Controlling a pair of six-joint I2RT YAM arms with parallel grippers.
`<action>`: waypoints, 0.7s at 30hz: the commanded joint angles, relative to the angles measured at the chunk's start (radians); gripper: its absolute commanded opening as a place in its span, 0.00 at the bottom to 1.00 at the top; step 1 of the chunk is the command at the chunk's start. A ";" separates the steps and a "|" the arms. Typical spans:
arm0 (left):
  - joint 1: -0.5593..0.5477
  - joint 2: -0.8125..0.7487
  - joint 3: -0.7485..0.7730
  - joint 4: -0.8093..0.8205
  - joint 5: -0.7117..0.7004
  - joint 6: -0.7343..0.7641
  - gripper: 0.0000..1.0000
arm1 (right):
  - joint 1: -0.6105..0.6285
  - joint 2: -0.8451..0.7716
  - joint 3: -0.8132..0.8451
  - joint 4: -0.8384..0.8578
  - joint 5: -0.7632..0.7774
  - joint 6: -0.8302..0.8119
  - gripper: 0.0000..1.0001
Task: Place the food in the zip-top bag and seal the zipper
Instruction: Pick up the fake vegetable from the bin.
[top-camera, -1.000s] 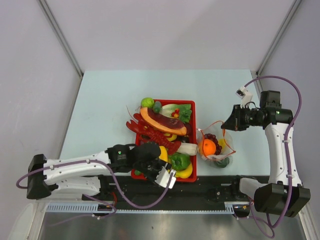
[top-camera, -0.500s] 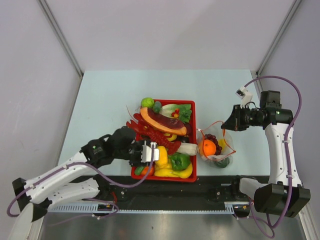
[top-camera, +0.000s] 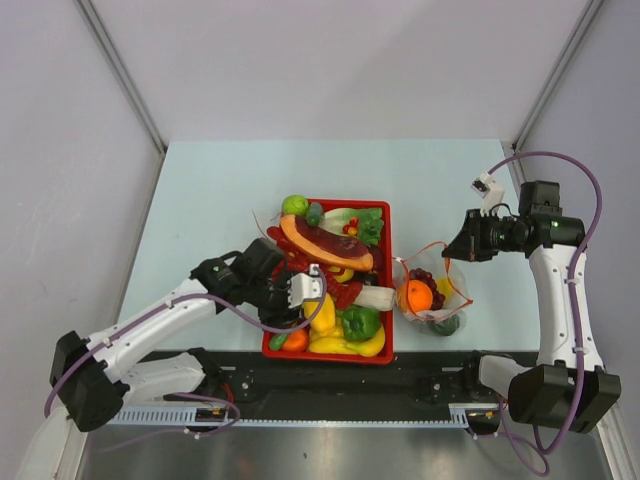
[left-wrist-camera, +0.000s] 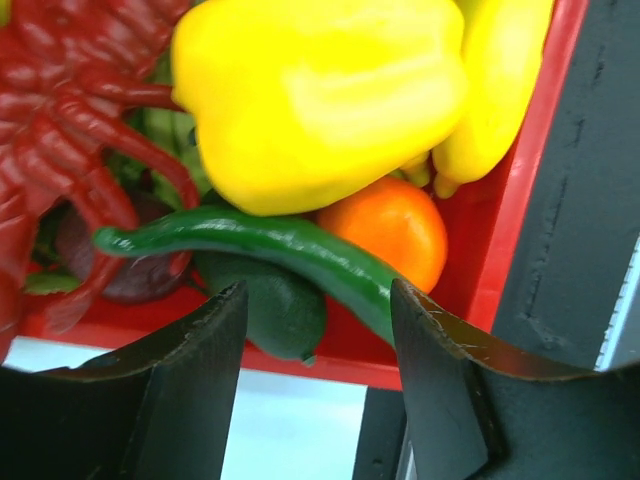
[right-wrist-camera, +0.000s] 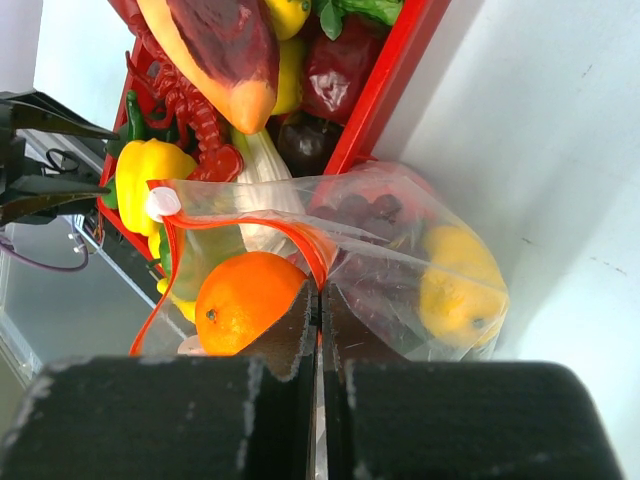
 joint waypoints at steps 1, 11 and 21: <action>0.008 0.038 0.023 0.033 0.081 -0.032 0.65 | 0.005 -0.003 0.005 0.030 -0.005 -0.001 0.00; 0.273 0.187 0.199 -0.020 0.368 -0.160 0.58 | 0.005 0.006 0.008 0.022 0.003 -0.010 0.00; 0.345 0.285 0.184 0.068 0.385 -0.473 0.55 | 0.005 0.001 0.006 0.026 0.007 -0.008 0.00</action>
